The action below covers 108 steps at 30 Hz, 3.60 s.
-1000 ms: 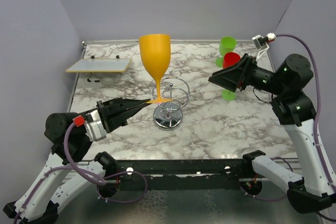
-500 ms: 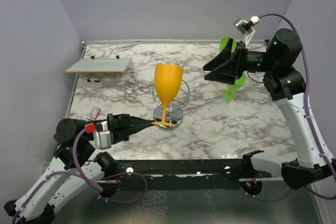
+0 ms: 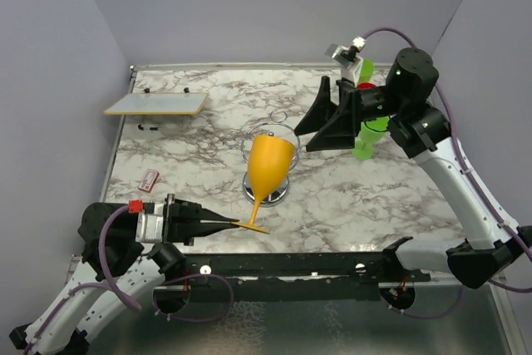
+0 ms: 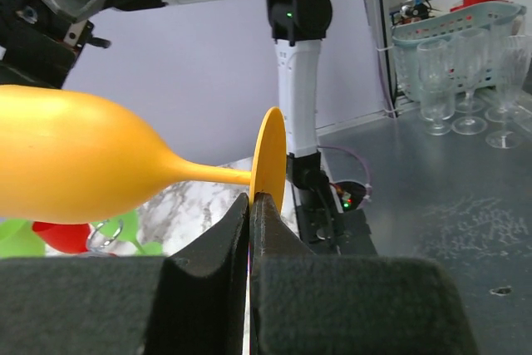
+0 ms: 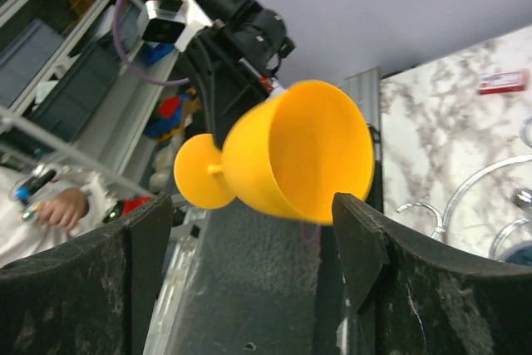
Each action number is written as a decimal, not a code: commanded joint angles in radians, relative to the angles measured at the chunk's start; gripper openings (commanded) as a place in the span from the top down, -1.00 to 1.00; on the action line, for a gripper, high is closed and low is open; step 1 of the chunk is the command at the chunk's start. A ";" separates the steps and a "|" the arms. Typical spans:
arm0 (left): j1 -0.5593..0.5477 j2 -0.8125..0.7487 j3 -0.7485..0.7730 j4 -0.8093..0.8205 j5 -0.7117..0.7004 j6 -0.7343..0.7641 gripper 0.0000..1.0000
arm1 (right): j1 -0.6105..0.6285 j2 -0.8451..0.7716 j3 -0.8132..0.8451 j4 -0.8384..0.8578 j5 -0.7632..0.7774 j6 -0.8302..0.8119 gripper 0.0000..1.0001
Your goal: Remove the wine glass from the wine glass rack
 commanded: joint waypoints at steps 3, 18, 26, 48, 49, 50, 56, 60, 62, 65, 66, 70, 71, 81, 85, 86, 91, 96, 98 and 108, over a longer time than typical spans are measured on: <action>-0.013 -0.011 -0.013 -0.004 0.062 -0.084 1.00 | 0.144 0.063 0.050 -0.038 0.015 -0.028 -0.51; -0.015 0.023 -0.007 -0.034 0.095 -0.093 1.00 | 0.235 -0.030 -0.185 0.332 -0.092 0.409 0.15; -0.014 0.068 0.028 -0.036 0.120 -0.092 1.00 | 0.235 -0.171 -0.367 0.592 -0.072 0.671 0.45; -0.014 0.052 0.092 -0.081 -0.139 -0.008 -0.99 | 0.235 -0.455 -0.031 -0.646 0.606 -0.248 0.98; -0.013 0.050 0.096 -0.085 -0.156 0.001 -0.99 | 0.235 -0.479 -0.004 -0.706 0.741 -0.292 0.98; -0.014 0.048 0.098 -0.087 -0.178 0.011 -0.99 | 0.235 -0.499 0.017 -0.761 0.921 -0.320 0.98; -0.015 0.048 0.106 -0.103 -0.274 0.024 -0.99 | 0.235 -0.610 -0.026 -0.950 1.895 -0.282 0.98; -0.014 0.053 0.106 -0.116 -0.298 0.023 -0.99 | 0.235 -0.569 -0.006 -1.136 2.086 -0.153 0.98; -0.015 0.054 0.101 -0.116 -0.307 0.019 -0.99 | 0.235 -0.560 0.000 -1.162 2.071 -0.148 0.98; -0.013 0.060 0.095 -0.116 -0.309 0.015 -0.99 | 0.235 -0.549 0.021 -1.163 1.992 -0.168 0.98; -0.013 0.063 0.095 -0.117 -0.309 0.014 -0.99 | 0.235 -0.542 0.024 -1.165 1.963 -0.171 0.98; -0.014 0.071 0.094 -0.117 -0.311 0.013 -0.99 | 0.235 -0.478 -0.002 -1.151 1.804 -0.197 0.98; -0.014 0.073 0.094 -0.117 -0.312 0.013 -0.99 | 0.235 -0.445 -0.015 -1.163 1.755 -0.198 0.98; -0.013 0.069 0.086 -0.119 -0.312 -0.007 -0.99 | 0.235 -0.128 -0.147 -1.157 1.705 -0.160 0.98; -0.014 0.063 0.086 -0.123 -0.308 -0.019 -0.99 | 0.231 -0.049 -0.123 -1.094 1.731 -0.179 0.98; -0.014 0.061 0.088 -0.126 -0.307 -0.018 -0.99 | 0.229 -0.032 -0.121 -1.075 1.720 -0.187 0.98; -0.015 0.055 0.100 -0.148 -0.321 -0.010 -0.99 | 0.139 0.016 -0.172 -0.948 1.659 -0.244 0.98; -0.014 0.050 0.109 -0.164 -0.324 -0.010 -0.99 | -0.042 0.024 -0.266 -0.785 1.515 -0.356 0.98; -0.014 0.047 0.111 -0.171 -0.326 -0.010 -0.99 | -0.066 0.038 -0.286 -0.747 1.512 -0.366 0.98; -0.014 0.055 0.119 -0.181 -0.335 -0.019 -0.99 | -0.177 0.060 -0.398 -0.618 1.425 -0.388 0.98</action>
